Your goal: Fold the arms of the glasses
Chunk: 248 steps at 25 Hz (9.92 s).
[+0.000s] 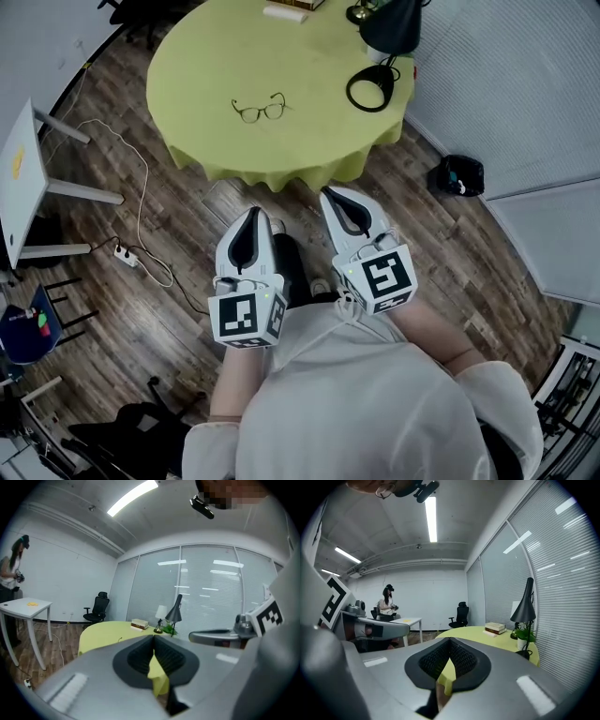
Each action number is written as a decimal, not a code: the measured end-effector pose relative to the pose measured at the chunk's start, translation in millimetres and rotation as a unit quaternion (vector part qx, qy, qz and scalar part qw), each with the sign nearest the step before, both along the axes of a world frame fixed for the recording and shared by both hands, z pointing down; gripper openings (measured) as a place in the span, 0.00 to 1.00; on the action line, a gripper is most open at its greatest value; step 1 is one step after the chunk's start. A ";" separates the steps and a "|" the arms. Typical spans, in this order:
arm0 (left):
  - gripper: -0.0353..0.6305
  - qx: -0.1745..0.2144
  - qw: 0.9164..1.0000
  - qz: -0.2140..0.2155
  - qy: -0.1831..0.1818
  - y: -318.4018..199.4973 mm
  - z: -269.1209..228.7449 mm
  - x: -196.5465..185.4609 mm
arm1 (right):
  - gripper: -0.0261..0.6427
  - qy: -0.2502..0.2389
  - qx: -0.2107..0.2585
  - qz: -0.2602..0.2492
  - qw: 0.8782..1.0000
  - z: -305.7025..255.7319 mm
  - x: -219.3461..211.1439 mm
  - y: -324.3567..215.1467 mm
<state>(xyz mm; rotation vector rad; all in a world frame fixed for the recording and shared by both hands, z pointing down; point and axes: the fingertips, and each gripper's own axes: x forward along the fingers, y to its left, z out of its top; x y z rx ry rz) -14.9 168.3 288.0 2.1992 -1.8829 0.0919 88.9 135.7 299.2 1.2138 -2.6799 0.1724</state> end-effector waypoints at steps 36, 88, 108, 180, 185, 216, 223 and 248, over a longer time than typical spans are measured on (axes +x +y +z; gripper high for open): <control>0.06 -0.137 0.989 0.031 0.046 -329.1 96.7 -137.8 | 0.04 0.129 -0.156 0.009 0.979 120.1 -87.5 -307.5; 0.15 -0.141 0.819 0.437 -0.345 -344.7 212.5 -110.3 | 0.06 0.429 -0.055 -0.360 0.826 221.7 -119.6 -339.8; 0.09 -0.148 0.792 0.479 -0.348 -352.4 230.8 -58.3 | 0.06 0.415 -0.062 -0.359 0.834 221.9 -119.3 -327.8; 0.06 -0.375 0.917 0.055 0.121 -314.4 312.2 -114.3 | 0.07 0.402 -0.083 -0.376 0.831 230.1 -141.9 -298.3; 0.06 -0.368 0.915 0.058 0.156 -315.2 310.8 -112.3 | 0.07 0.395 -0.087 -0.376 0.833 235.0 -152.5 -299.7; 0.06 -0.390 0.902 0.041 0.181 -308.8 312.5 -129.5 | 0.22 0.384 -0.121 -0.374 0.835 275.7 -208.5 -308.6; 0.06 -0.346 0.923 0.090 0.141 -316.7 260.4 -113.8 | 0.16 0.292 -0.128 -0.287 0.903 228.7 -190.7 -323.9; 0.06 -0.041 0.993 0.105 0.025 -346.0 1.0 -125.9 | 0.03 0.057 0.015 0.116 0.991 10.8 -81.0 -329.3</control>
